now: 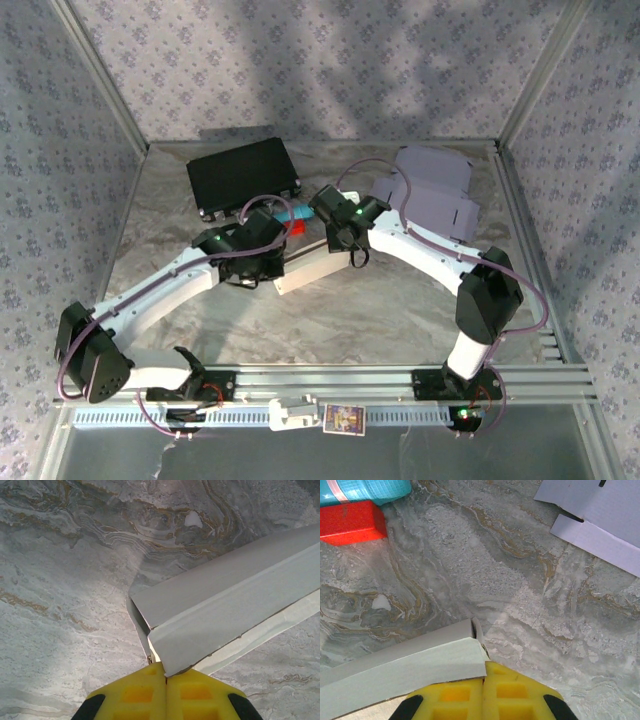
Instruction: Fold the paper box
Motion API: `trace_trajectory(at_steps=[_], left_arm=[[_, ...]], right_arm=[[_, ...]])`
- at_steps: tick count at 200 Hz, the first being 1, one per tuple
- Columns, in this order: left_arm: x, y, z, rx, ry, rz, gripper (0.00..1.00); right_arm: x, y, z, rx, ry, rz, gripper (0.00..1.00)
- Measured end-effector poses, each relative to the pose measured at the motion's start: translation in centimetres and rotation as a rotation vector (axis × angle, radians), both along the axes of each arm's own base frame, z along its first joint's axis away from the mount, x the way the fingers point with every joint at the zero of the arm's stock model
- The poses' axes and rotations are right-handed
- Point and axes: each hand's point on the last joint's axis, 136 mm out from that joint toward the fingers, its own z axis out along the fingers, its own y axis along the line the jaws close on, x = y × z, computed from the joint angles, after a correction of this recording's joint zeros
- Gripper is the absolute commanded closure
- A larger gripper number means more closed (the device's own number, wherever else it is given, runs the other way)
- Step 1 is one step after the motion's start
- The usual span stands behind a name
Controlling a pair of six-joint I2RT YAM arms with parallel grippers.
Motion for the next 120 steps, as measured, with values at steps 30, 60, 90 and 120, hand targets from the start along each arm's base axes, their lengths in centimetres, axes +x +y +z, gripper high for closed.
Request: trace_trajectory(at_steps=[30, 60, 90, 120], left_arm=[[-0.03, 0.10, -0.04, -0.025, 0.029, 0.009, 1.00], [-0.09, 0.10, 0.05, -0.059, 0.055, 0.018, 1.00], [-0.11, 0.43, 0.09, -0.111, 0.108, 0.039, 1.00], [-0.59, 0.18, 0.13, -0.154, 0.155, 0.034, 1.00]], right_arm=[[-0.10, 0.13, -0.01, 0.003, 0.002, 0.002, 1.00], [-0.15, 0.17, -0.04, 0.007, 0.005, -0.001, 1.00], [-0.25, 0.33, -0.06, 0.017, 0.011, 0.001, 1.00], [-0.33, 0.41, -0.07, 0.022, 0.016, 0.003, 1.00]])
